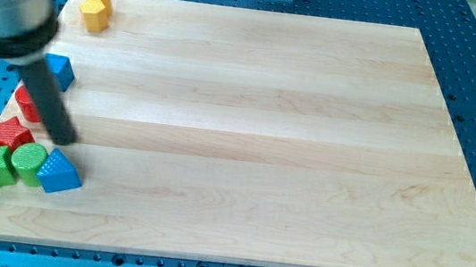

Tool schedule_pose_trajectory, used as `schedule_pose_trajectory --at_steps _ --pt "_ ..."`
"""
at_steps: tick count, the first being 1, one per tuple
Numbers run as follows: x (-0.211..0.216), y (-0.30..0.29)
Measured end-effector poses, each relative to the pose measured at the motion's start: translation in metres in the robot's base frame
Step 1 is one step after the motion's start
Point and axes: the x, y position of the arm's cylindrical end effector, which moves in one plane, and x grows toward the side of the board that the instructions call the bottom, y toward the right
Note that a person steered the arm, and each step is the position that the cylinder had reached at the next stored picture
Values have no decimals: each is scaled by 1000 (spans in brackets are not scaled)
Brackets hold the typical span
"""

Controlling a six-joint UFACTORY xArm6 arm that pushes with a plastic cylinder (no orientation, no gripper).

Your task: Separate the triangle from the green circle

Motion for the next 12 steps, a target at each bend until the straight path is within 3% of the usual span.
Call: schedule_pose_trajectory --at_steps 2,4,5,7,8,12 --pt "33 5" --pt "55 77" --pt "123 22" --pt "118 -45" --pt "102 -42" --pt "65 81"
